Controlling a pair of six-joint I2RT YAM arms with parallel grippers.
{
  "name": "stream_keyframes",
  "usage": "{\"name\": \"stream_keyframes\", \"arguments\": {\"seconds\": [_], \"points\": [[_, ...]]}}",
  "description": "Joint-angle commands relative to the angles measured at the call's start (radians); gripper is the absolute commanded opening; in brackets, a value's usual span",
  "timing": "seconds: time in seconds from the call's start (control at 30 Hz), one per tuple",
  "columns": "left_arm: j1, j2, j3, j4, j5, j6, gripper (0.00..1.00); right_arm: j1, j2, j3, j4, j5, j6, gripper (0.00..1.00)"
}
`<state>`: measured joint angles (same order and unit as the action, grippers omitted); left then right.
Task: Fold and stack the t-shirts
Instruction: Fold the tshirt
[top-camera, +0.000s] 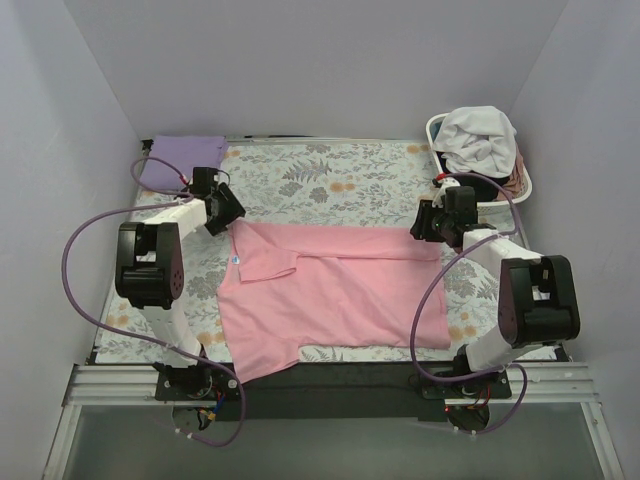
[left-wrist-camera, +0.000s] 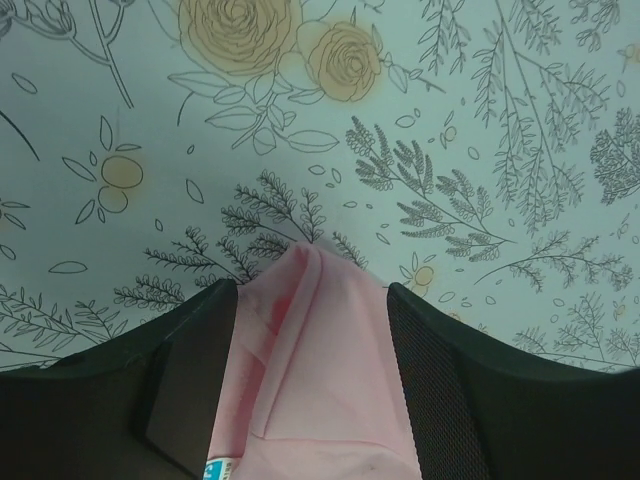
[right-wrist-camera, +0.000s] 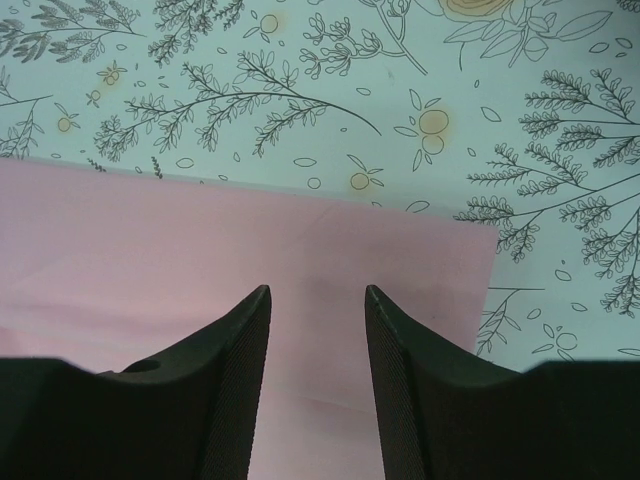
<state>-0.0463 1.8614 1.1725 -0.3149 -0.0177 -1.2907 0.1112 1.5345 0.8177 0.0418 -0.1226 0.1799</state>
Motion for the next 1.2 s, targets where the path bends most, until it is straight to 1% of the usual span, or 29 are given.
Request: {"name": "stream_keyframes", "arguments": {"seconds": [0.0, 0.1, 0.13, 0.17, 0.23, 0.3, 0.33, 0.37, 0.4, 0.47, 0.53, 0.57, 0.67, 0.73, 0.83, 1.0, 1.13, 1.17], "points": [[-0.004, 0.015, 0.027, -0.024, -0.045, 0.036, 0.60, -0.005, 0.016, 0.041, 0.035, 0.018, -0.014, 0.48], [-0.004, 0.038, 0.027, -0.023, -0.054, 0.041, 0.56, -0.005, 0.041, 0.041, 0.036, 0.020, -0.016, 0.46], [-0.003, 0.041, 0.023, -0.023, -0.059, 0.045, 0.51, -0.007, 0.045, 0.038, 0.036, 0.024, -0.016, 0.44], [-0.004, 0.039, 0.018, -0.023, -0.062, 0.045, 0.50, -0.007, 0.050, 0.037, 0.038, 0.026, -0.016, 0.43], [-0.004, 0.029, -0.003, -0.023, -0.064, 0.047, 0.44, -0.008, 0.062, 0.034, 0.038, 0.035, -0.017, 0.42], [-0.004, 0.021, -0.016, -0.021, -0.062, 0.047, 0.43, -0.011, 0.076, 0.031, 0.038, 0.037, -0.014, 0.41], [-0.004, 0.018, -0.020, -0.021, -0.062, 0.050, 0.39, -0.013, 0.081, 0.029, 0.040, 0.037, -0.011, 0.39], [-0.004, 0.013, -0.025, -0.021, -0.064, 0.053, 0.32, -0.015, 0.085, 0.031, 0.040, 0.038, -0.008, 0.39], [-0.004, 0.010, -0.027, -0.021, -0.065, 0.056, 0.28, -0.018, 0.091, 0.031, 0.040, 0.040, -0.007, 0.37], [-0.004, 0.001, -0.034, -0.023, -0.074, 0.059, 0.26, -0.019, 0.105, 0.031, 0.041, 0.046, -0.002, 0.36], [-0.003, -0.007, -0.042, -0.024, -0.091, 0.062, 0.20, -0.025, 0.121, 0.028, 0.040, 0.060, 0.004, 0.34], [-0.003, -0.008, -0.045, -0.026, -0.111, 0.065, 0.18, -0.030, 0.125, 0.026, 0.040, 0.061, 0.010, 0.33], [-0.003, -0.013, -0.048, -0.030, -0.139, 0.077, 0.05, -0.053, 0.147, 0.020, 0.036, 0.052, 0.035, 0.33], [-0.003, -0.013, -0.050, -0.036, -0.162, 0.080, 0.01, -0.065, 0.156, 0.014, 0.036, 0.054, 0.043, 0.33], [0.002, -0.001, -0.048, -0.036, -0.169, 0.079, 0.00, -0.068, 0.183, 0.032, 0.030, 0.031, 0.047, 0.33], [0.028, 0.065, 0.012, -0.038, -0.156, 0.059, 0.00, -0.068, 0.274, 0.145, 0.017, -0.031, 0.040, 0.34], [0.045, 0.148, 0.111, -0.036, -0.125, 0.039, 0.00, -0.068, 0.358, 0.265, 0.012, -0.049, 0.035, 0.35], [0.078, 0.191, 0.162, -0.038, -0.119, 0.041, 0.00, -0.067, 0.378, 0.290, 0.012, -0.051, 0.032, 0.35]]}}
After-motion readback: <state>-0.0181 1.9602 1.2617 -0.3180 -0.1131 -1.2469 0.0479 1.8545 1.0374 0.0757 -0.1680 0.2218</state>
